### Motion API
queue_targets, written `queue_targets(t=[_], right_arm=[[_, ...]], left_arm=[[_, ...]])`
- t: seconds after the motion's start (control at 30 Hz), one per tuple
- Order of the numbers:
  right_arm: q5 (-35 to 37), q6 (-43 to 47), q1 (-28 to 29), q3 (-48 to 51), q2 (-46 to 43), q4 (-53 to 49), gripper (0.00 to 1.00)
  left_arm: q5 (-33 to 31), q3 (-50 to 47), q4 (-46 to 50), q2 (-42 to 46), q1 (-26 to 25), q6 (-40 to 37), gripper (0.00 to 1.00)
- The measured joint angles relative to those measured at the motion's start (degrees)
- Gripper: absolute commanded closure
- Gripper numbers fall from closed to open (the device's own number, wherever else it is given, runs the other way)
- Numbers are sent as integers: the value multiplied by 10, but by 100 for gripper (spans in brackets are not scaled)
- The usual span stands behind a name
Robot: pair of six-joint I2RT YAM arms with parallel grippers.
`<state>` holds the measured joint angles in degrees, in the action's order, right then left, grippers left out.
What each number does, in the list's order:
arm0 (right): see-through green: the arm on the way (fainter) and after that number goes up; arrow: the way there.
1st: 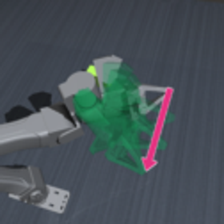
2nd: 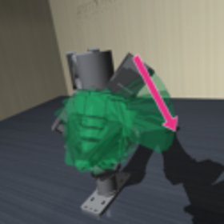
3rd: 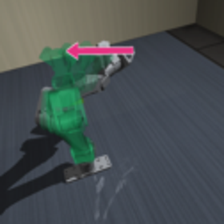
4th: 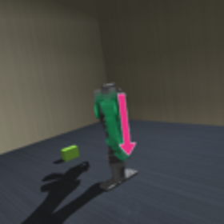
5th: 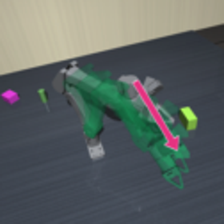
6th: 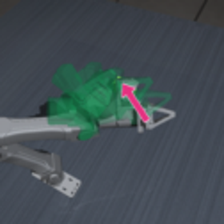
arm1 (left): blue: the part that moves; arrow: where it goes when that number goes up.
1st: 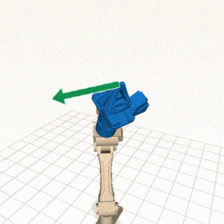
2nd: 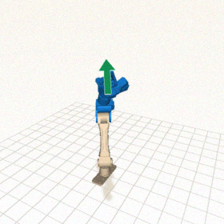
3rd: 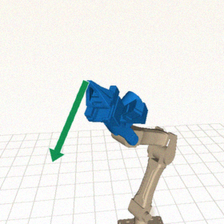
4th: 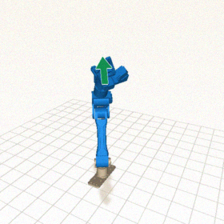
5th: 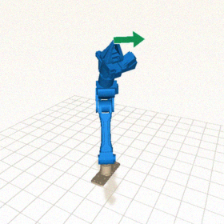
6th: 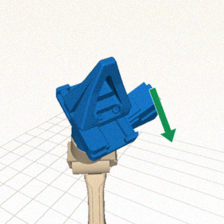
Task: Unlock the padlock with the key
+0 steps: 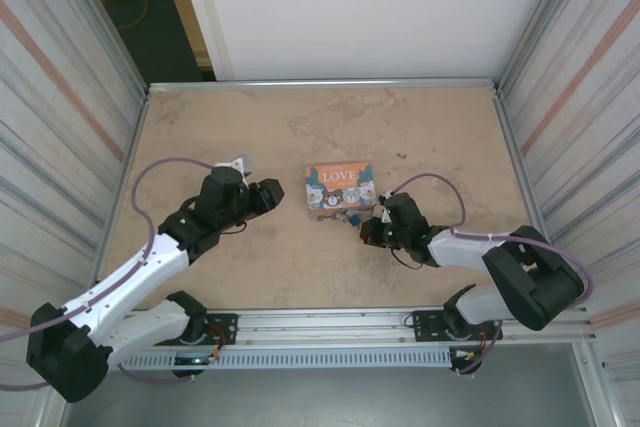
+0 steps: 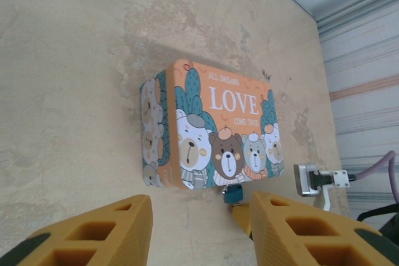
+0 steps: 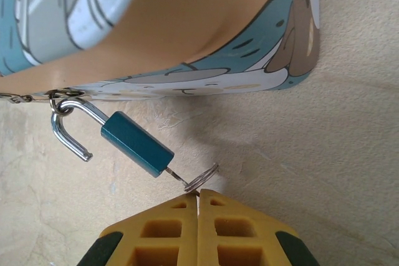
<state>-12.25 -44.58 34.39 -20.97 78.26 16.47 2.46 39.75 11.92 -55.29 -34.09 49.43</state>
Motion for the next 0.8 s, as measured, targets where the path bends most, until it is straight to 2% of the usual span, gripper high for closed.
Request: queue_targets(t=[0.27,0.43,0.6,0.8], right_arm=[[3,-3,0,0,-3,-5,73],[9,0,0,0,-23,-25,64],[17,10,0,0,-61,-39,47],[7,20,0,0,-83,-30,38]], left_arm=[[25,-7,-2,-14,34,-9,47],[46,-7,-7,-34,45,-19,45],[77,-2,-17,-75,52,-37,45],[124,30,-30,-148,64,-51,45]])
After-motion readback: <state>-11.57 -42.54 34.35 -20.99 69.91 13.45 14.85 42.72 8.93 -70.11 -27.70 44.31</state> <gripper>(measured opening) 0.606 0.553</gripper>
